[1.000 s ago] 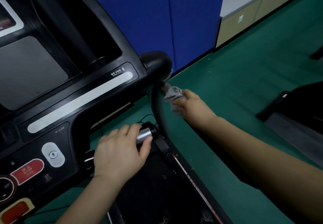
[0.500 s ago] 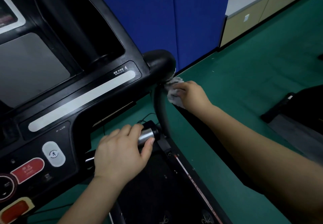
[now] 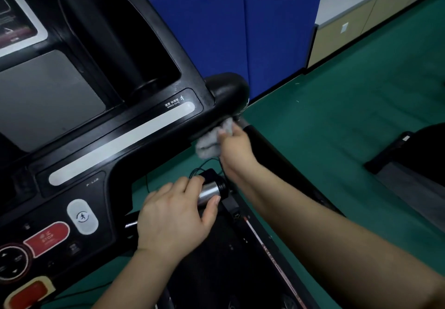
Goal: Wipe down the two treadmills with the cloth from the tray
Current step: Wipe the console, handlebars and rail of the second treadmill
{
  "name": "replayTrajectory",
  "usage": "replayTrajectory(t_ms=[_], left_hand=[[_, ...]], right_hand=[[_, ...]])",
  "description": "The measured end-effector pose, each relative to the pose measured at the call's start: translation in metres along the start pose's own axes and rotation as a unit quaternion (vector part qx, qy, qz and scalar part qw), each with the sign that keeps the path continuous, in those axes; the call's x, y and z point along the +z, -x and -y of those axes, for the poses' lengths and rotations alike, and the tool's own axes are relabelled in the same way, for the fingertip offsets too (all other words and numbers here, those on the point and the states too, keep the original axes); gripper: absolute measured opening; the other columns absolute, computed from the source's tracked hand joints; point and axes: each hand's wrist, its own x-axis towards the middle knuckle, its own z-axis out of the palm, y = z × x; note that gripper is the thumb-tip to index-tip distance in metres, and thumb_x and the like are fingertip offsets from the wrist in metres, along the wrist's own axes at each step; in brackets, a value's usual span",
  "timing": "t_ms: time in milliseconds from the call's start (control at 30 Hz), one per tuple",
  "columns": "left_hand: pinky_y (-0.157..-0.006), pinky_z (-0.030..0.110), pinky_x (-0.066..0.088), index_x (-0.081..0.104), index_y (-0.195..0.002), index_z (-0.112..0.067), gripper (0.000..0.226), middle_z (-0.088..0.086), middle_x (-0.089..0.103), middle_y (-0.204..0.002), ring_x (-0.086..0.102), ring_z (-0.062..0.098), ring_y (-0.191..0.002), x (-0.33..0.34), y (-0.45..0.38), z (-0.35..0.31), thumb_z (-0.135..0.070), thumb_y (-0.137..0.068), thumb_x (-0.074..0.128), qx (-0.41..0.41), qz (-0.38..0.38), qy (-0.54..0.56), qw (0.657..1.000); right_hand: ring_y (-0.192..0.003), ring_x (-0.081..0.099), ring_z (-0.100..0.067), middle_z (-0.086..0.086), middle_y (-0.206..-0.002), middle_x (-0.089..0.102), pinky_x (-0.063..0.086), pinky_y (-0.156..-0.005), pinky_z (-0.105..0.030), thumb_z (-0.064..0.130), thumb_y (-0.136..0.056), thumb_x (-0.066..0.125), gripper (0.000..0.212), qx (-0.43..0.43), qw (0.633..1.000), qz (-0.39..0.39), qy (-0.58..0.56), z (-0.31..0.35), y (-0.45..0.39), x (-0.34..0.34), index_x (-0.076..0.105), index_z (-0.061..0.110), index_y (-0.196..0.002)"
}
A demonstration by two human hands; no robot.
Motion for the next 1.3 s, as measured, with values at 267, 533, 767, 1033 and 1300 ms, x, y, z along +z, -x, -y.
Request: replayTrajectory(t_ms=[267, 533, 767, 1033, 1300], left_hand=[[-0.056, 0.031, 0.041, 0.064, -0.097, -0.022, 0.041, -0.006, 0.060, -0.074, 0.058, 0.021, -0.063, -0.001, 0.000, 0.000, -0.055, -0.083, 0.044, -0.002, 0.001, 0.010, 1.000], [-0.055, 0.030, 0.037, 0.064, -0.096, -0.022, 0.042, -0.006, 0.059, -0.072, 0.058, 0.021, -0.062, -0.002, 0.000, -0.001, -0.056, -0.083, 0.042, -0.004, 0.006, 0.003, 1.000], [-0.055, 0.030, 0.036, 0.063, -0.096, -0.023, 0.045, -0.007, 0.060, -0.072, 0.058, 0.020, -0.064, -0.003, -0.002, -0.002, -0.059, -0.085, 0.037, -0.015, 0.019, -0.003, 1.000], [-0.056, 0.031, 0.038, 0.063, -0.097, -0.024, 0.047, -0.005, 0.062, -0.075, 0.059, 0.022, -0.066, -0.001, -0.002, -0.002, -0.060, -0.085, 0.035, -0.023, 0.016, 0.005, 1.000], [-0.056, 0.030, 0.036, 0.062, -0.097, -0.024, 0.048, -0.006, 0.062, -0.076, 0.059, 0.022, -0.066, -0.003, -0.001, -0.002, -0.060, -0.085, 0.033, -0.023, 0.015, -0.007, 1.000]], right_hand=[[-0.087, 0.063, -0.027, -0.013, -0.091, 0.063, 0.053, -0.082, -0.039, -0.004, -0.099, 0.032, 0.025, -0.037, 0.995, 0.050, -0.080, 0.013, 0.002, -0.016, 0.054, 0.005, -0.105], [-0.120, 0.056, -0.022, -0.004, -0.132, 0.059, 0.046, -0.101, -0.040, 0.007, -0.081, 0.055, 0.051, -0.095, 0.977, 0.183, 0.057, 0.033, 0.038, -0.075, 0.057, 0.025, -0.129], [-0.114, 0.045, 0.006, 0.015, -0.135, 0.048, 0.033, -0.089, -0.007, 0.016, -0.096, 0.053, 0.046, -0.318, 0.825, -0.009, 0.468, 0.081, 0.073, -0.133, 0.044, 0.027, -0.140], [-0.129, 0.042, -0.034, -0.011, -0.148, 0.038, 0.033, -0.107, -0.034, 0.020, -0.098, 0.050, 0.053, -0.224, 0.730, 0.037, 0.645, 0.005, 0.058, -0.158, 0.033, 0.009, -0.147], [-0.134, 0.039, -0.028, -0.008, -0.151, 0.033, 0.029, -0.105, -0.025, 0.023, -0.100, 0.045, 0.051, -0.162, 0.735, 0.114, 0.648, 0.034, -0.034, -0.118, 0.030, 0.020, -0.149]])
